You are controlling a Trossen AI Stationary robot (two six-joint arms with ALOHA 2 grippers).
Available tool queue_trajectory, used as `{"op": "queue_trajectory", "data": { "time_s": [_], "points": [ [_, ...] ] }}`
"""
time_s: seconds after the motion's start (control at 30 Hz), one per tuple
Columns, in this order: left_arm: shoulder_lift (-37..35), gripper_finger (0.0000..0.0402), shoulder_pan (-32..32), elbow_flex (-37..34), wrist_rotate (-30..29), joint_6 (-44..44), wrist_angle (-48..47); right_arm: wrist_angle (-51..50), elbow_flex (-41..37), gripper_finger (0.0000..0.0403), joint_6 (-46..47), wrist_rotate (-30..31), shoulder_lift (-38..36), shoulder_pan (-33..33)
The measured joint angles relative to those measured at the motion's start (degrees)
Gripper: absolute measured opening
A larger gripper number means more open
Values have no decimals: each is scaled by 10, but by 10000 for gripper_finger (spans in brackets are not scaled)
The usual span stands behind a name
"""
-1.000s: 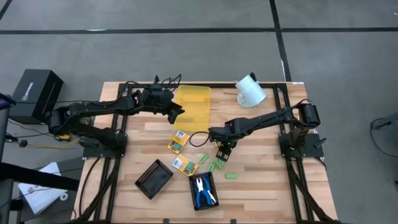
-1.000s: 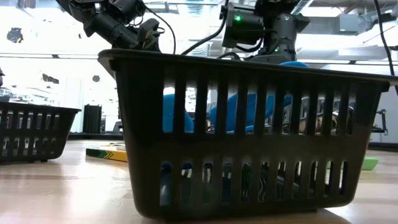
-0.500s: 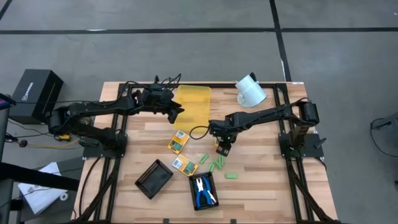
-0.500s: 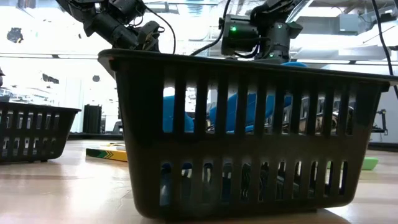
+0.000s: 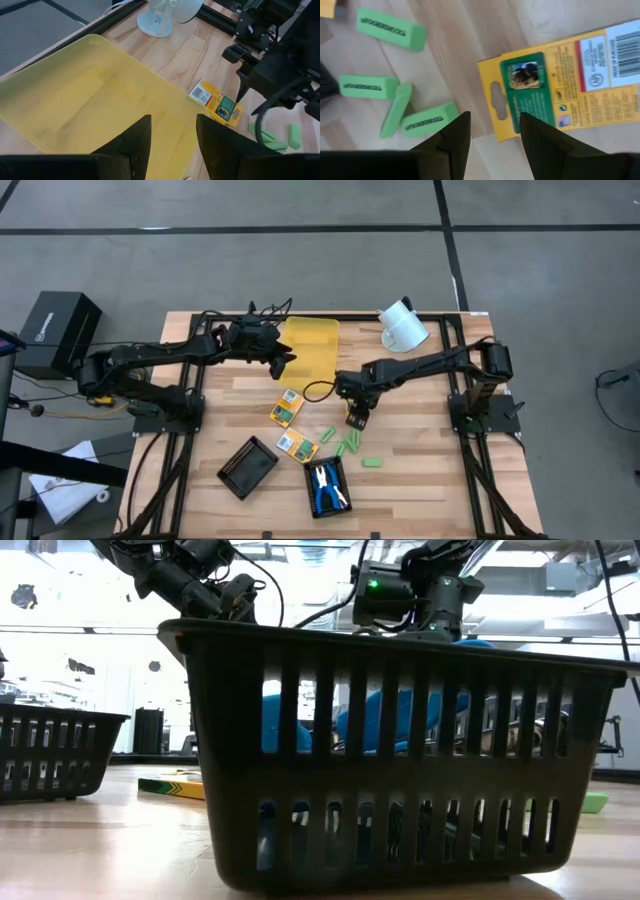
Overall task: Pick & Place School Supplies
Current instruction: Put the box of crayon into the yellow bin
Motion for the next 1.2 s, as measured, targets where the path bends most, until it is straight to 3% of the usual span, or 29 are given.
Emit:
{"op": "queue_trajectory", "data": {
  "time_s": [0.23, 0.53, 1.2],
  "points": [
    [0, 150, 0, 0, 0, 1, 1, 14, -2, 160, -1, 9, 0, 1],
    [0, 150, 0, 0, 0, 2, 2, 54, -66, 161, 6, 4, 0, -3],
    [0, 150, 0, 0, 0, 2, 7, 93, -77, 155, -39, -1, -1, -42]
  ]
}}
